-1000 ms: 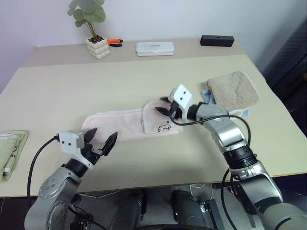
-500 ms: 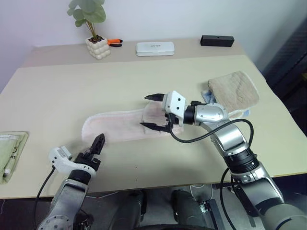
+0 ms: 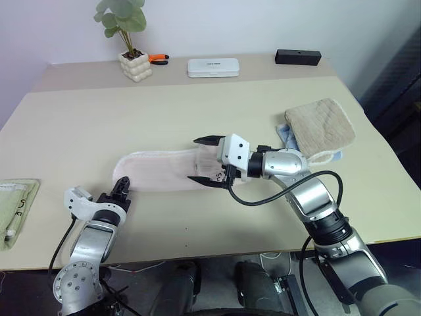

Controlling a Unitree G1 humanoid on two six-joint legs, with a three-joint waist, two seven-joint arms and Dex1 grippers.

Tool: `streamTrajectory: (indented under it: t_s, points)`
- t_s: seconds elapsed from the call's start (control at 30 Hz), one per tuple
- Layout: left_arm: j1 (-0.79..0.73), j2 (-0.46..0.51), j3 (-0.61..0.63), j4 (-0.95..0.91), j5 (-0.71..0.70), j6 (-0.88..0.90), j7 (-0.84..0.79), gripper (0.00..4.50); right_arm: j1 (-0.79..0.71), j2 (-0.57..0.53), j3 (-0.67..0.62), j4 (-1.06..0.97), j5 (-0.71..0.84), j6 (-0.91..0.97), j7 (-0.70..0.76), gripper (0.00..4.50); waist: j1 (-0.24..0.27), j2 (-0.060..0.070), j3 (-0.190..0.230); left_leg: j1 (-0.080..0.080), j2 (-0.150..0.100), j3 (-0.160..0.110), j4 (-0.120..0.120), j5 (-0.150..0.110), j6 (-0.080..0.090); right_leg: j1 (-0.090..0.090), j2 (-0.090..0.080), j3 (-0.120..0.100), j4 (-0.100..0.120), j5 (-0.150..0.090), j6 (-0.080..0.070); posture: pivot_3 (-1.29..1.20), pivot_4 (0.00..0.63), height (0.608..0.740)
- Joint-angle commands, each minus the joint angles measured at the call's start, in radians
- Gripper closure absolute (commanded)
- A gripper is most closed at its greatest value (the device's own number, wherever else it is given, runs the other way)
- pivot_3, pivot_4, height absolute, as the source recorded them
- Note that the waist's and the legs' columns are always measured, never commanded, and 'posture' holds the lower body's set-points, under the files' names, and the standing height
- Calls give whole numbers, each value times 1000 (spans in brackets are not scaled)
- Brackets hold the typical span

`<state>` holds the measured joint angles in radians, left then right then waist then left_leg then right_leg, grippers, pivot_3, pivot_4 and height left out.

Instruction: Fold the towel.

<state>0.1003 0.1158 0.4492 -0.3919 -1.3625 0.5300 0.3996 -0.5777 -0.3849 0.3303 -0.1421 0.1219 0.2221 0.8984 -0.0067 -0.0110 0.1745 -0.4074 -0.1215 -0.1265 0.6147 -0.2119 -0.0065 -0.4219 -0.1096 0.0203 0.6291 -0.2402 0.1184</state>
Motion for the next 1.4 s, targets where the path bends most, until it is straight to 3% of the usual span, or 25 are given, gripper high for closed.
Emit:
streamTrajectory:
  t_s: [0.03, 0.3, 0.43, 0.57, 0.8, 1.03, 1.13, 1.23, 1.27, 1.37, 1.4]
  points:
    - [-16, 78, 51, -57, 20, -31, -49, 4467, 11, -5, -10, -64, 0, 15, -13, 0, -1, -1, 0, 0, 0, 0, 0, 0, 0, 0, 0, 0, 0, 0, 0, 0, 150, 740]
    - [-49, 394, 178, -46, 121, -51, -284, 4467, 53, -44, -22, -83, -1, 39, -20, 0, -3, -1, 0, 0, 1, 0, -1, 0, 0, -1, 1, 0, 0, 0, -1, 0, 150, 740]
    - [-46, 548, 70, -94, 233, -11, -517, 4467, 62, -52, -33, -65, -2, 43, -32, 0, -1, -2, 0, -1, 0, 0, -1, 0, 0, -1, 1, 0, -1, 0, -1, 0, 150, 740]
    - [-77, 633, -101, -134, 325, 24, -721, 4467, 69, -63, -48, -42, -4, 42, -45, 0, -2, -2, 0, -1, 0, 0, -2, -1, -2, -1, 0, 0, -2, 0, -1, 0, 150, 740]
    - [-125, 677, -341, -80, 545, 29, -916, 4467, 88, -72, -53, -48, -14, 38, -61, 0, -7, 0, 1, -1, 3, 2, -4, -1, -1, -4, 0, 2, 0, 0, -1, 0, 150, 740]
    - [-155, 634, -384, -48, 592, 36, -1001, 4467, 108, -72, -49, -62, -27, 37, -74, 0, -5, -1, 1, -2, 3, 2, -4, -1, -1, -4, 0, 2, -1, 0, -1, 0, 150, 740]
    - [-141, 618, -352, -54, 568, 57, -1010, 3666, 105, -70, -48, -58, -31, 35, -75, 0, -5, -1, 1, -2, 3, 2, -4, -1, -1, -4, 0, 2, -1, 0, -1, 0, 150, 740]
    - [-99, 627, -288, -77, 543, 81, -1013, 2200, 87, -66, -51, -41, -29, 40, -71, 0, -7, -1, 1, -2, 3, 2, -4, -1, -1, -4, 0, 2, -1, 0, -1, 0, 150, 740]
    - [-73, 633, -245, -88, 519, 95, -1014, 1696, 78, -62, -57, -36, -20, 50, -70, 259, -8, -1, 1, -2, 3, 2, -4, -1, -1, -4, 0, 2, -1, 0, -1, 0, 150, 740]
    - [1, 633, -102, -129, 385, 151, -1008, 1678, 59, -44, -78, -39, 20, 84, -64, 1307, -8, -1, 2, -2, 4, 2, -4, -1, -1, -5, 0, 2, 0, 0, -1, 0, 150, 740]
    - [16, 628, -63, -142, 345, 161, -1000, 1943, 52, -39, -83, -43, 32, 94, -63, 1872, -7, -1, 2, -2, 4, 2, -4, -1, -1, -5, 1, 2, -1, 0, -1, 0, 150, 740]
